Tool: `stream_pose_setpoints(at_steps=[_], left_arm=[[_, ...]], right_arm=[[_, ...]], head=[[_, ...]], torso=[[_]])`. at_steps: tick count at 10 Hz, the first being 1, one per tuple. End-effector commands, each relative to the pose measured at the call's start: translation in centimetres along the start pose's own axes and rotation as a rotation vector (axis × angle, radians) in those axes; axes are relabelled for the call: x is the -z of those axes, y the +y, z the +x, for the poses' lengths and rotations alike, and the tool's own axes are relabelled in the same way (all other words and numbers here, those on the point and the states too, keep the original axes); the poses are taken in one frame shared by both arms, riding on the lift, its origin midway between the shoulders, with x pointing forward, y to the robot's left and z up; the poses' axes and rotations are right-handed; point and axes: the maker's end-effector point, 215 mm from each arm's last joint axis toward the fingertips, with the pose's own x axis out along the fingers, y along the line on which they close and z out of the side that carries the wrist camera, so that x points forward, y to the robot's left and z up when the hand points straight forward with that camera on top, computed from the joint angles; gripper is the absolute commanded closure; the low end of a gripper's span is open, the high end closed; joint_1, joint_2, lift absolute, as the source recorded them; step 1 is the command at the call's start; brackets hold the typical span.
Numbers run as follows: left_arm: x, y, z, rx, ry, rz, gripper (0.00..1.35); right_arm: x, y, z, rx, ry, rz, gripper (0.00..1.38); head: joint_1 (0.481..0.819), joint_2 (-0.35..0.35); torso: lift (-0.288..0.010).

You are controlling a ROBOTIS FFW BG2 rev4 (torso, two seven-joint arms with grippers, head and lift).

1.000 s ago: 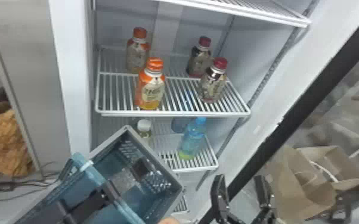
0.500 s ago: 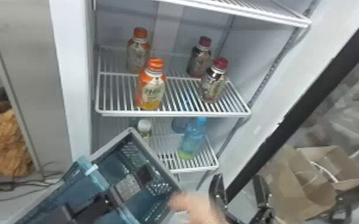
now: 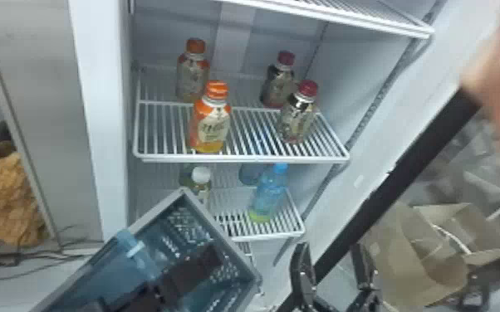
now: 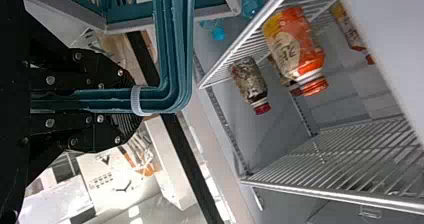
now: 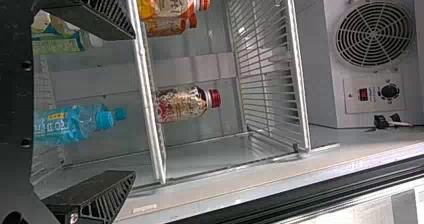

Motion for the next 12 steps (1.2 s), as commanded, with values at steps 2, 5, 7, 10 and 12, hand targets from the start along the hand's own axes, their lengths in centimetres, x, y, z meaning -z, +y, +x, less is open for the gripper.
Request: stream_pose_setpoints(at_steps=[2,5,7,10,12], left_arm=[[1.5,-5.7,-1.7,0.022,0.010,0.003,1.21],[1.7,-7.2,-2.1,0.052,0.030,-0.051,1.21],[1.5,-7.6,-2.4,0.064,0.030,-0.099,1.21],[2.5,-3.8,-2.9,-0.013,0.077,-0.116,1.21],[2.5,-2.3,-3.0,-0.044,0.087,-0.110,1.21]], right_arm=[[0.0,-0.1,-0.1,0.002,0.002,0.000,0.08],[0.0,-0.1,-0.1,0.001,0.002,-0.002,0.08],[0.0,0.0,-0.1,-0.001,0.000,-0.003,0.08],[0.0,0.0,-0.1,0.000,0.000,-0.001,0.08],[0.0,0.0,-0.1,0.001,0.000,-0.001,0.08]], head=[[0.695,-0.350],[0.695,-0.350],[0.695,-0.350],[0.695,-0.350],[0.695,-0.350]], torso=[[-0.069],[-0.069],[-0.069],[-0.069],[-0.069]])
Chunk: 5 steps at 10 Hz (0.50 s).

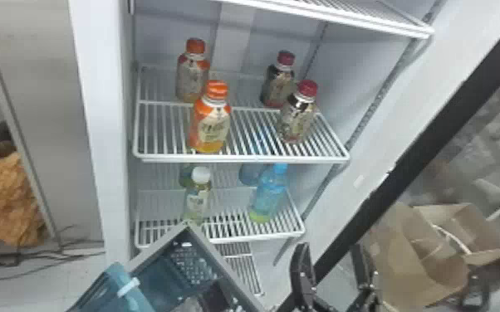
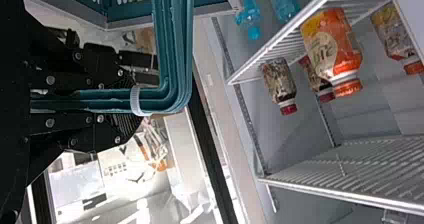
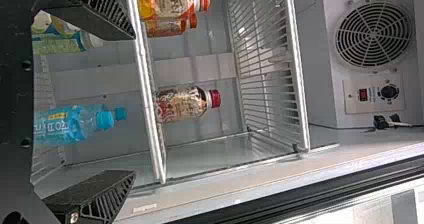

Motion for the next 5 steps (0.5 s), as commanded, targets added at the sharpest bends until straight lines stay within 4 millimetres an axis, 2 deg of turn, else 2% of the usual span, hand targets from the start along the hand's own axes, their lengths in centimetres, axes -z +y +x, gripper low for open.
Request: stream_pose_setpoints(at_steps=[1,3,5], left_arm=[[0.4,1.2,-0.2,-0.030,0.027,0.033,1.21],[4.1,5.9,-2.3,-0.149,0.212,0.172,1.21],[6.4,8.5,-4.4,-0.221,0.328,0.232,1.21]], right_arm=[[0.0,0.0,0.0,0.001,0.000,0.000,0.08],[0.2,0.0,0.0,0.001,0.002,0.000,0.08],[0.1,-0.1,0.0,0.002,0.002,-0.002,0.08]], head=[[0.695,-0.350],[0.695,-0.350],[0.695,-0.350]], torso=[[-0.069],[-0.069],[-0.069]])
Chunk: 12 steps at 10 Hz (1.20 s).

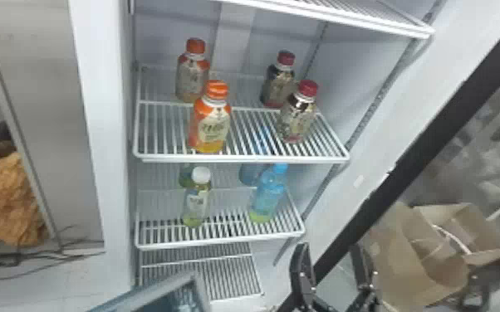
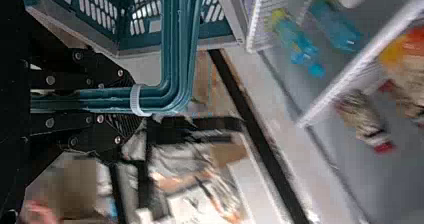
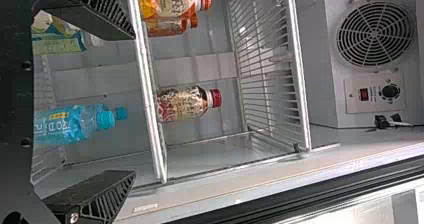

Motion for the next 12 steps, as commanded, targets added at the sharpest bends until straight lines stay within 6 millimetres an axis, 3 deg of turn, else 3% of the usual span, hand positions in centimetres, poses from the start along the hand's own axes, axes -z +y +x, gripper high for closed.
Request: stream_pose_setpoints(at_steps=[1,3,8,12], left_arm=[[1.5,2.0,-0.7,-0.061,0.062,0.039,1.21],[1.1,1.6,-0.6,-0.050,0.045,0.032,1.21],[-0.3,-5.0,-1.0,0.095,0.002,0.118,1.21],[-1.5,-8.5,-1.2,0.178,-0.025,0.176,1.21]], right_arm=[[0.1,-0.1,-0.1,0.002,0.002,0.000,0.08],[0.0,-0.1,0.0,0.003,-0.003,0.001,0.08],[0.3,-0.2,-0.2,0.003,0.005,-0.001,0.08],[0.8,0.2,-0.3,-0.008,0.014,-0.002,0.08]], head=[[0.695,-0.350],[0.695,-0.350],[0.695,-0.350],[0.695,-0.350]], torso=[[-0.069],[-0.069],[-0.069],[-0.069]])
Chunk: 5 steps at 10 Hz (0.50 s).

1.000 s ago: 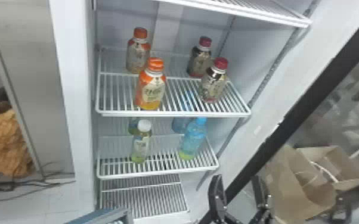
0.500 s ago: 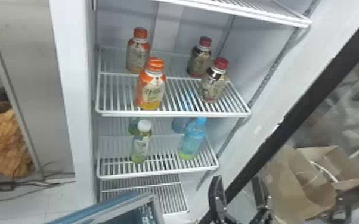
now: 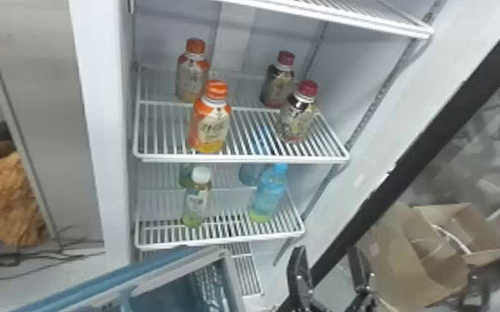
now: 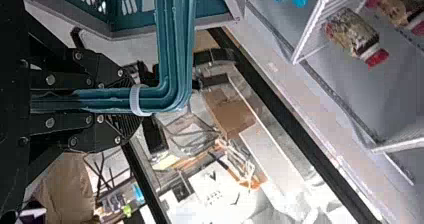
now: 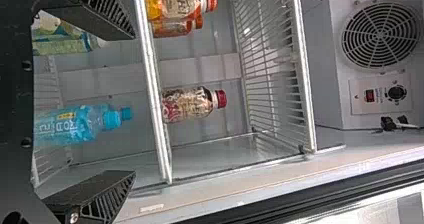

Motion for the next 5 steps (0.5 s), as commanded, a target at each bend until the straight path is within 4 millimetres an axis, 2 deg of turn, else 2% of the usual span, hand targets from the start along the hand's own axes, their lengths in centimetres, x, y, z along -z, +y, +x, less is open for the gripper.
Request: stream_pose_setpoints(at_steps=[1,4,5], left_arm=[[-0.3,-1.4,0.2,0.045,-0.004,0.005,1.21],[-0.7,-4.0,0.2,0.128,-0.016,-0.004,1.21],[-1.4,-4.5,0.2,0.143,-0.036,-0.011,1.21]], right_arm=[[-0.2,-0.2,0.1,0.003,-0.004,0.000,0.08],[0.0,-0.6,0.0,0.020,-0.002,0.017,0.08],[-0.2,-0.5,0.1,0.020,-0.007,0.020,0.08]], head=[[0.695,-0.350],[0.695,-0.350],[0.695,-0.350]], torso=[[-0.069],[-0.069],[-0.058]])
